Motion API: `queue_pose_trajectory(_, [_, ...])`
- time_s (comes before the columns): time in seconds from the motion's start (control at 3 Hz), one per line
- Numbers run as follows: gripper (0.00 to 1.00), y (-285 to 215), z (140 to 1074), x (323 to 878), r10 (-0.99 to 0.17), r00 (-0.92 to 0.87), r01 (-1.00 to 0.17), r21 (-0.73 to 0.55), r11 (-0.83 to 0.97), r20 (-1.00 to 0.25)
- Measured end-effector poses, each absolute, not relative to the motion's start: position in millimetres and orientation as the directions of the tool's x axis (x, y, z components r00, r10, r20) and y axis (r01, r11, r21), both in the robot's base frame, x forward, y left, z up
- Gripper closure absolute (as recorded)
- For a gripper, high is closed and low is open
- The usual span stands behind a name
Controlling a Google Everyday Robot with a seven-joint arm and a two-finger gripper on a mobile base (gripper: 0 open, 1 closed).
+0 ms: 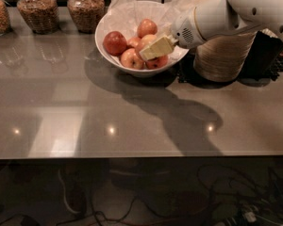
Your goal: Pick apple from white bowl
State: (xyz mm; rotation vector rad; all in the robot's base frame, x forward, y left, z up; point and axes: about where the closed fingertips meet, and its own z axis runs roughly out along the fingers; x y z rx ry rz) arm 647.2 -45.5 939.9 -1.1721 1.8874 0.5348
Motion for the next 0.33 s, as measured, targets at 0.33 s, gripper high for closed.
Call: queue_pose_trajectory(0.33, [1.0,-60.0,968.0,643.9,-0.506,-0.154,-0.87,-0.127,0.476,-0.849])
